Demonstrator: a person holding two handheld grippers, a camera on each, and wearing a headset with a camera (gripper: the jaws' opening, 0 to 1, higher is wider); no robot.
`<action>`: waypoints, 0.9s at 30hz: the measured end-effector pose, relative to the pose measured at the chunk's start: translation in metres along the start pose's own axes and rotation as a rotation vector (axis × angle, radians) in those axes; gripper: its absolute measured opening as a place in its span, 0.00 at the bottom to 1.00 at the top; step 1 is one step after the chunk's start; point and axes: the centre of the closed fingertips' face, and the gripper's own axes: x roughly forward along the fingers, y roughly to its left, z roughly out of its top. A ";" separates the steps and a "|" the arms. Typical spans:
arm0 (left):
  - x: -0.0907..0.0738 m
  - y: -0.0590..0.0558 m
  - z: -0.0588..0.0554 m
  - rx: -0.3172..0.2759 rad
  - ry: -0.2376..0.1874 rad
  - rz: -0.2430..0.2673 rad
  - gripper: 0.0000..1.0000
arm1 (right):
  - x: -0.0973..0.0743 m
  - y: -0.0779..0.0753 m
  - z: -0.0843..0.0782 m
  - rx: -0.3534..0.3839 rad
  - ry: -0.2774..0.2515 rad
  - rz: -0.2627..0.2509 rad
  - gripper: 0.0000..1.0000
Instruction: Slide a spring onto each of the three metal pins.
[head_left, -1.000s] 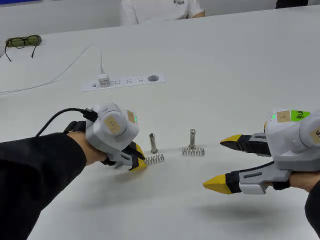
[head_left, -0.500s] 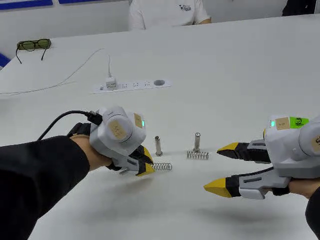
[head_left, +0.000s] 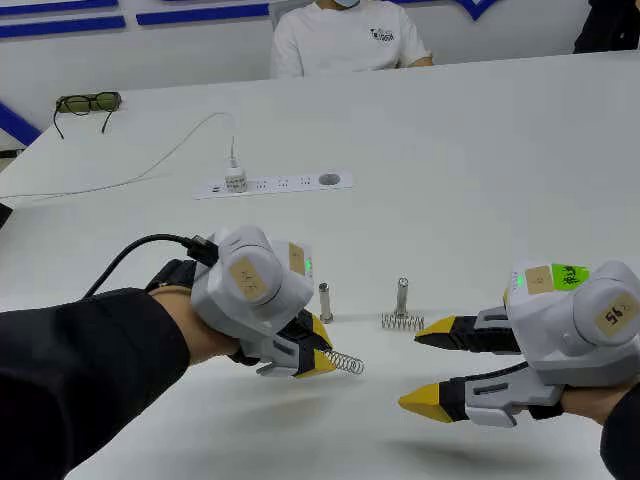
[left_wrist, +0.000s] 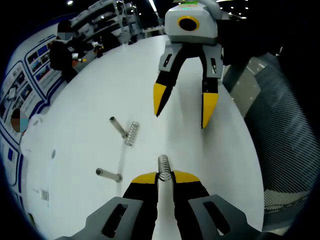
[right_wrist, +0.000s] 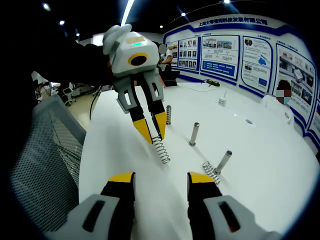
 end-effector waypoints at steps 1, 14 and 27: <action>0.000 -0.002 0.002 0.001 -0.004 -0.003 0.10 | 0.001 0.002 0.000 -0.005 0.000 0.005 0.41; -0.008 -0.023 0.031 -0.010 -0.079 -0.036 0.10 | 0.010 0.017 0.004 -0.084 0.010 0.046 0.32; -0.011 -0.030 0.045 -0.044 -0.134 -0.048 0.10 | 0.011 0.019 0.005 -0.128 0.011 0.051 0.22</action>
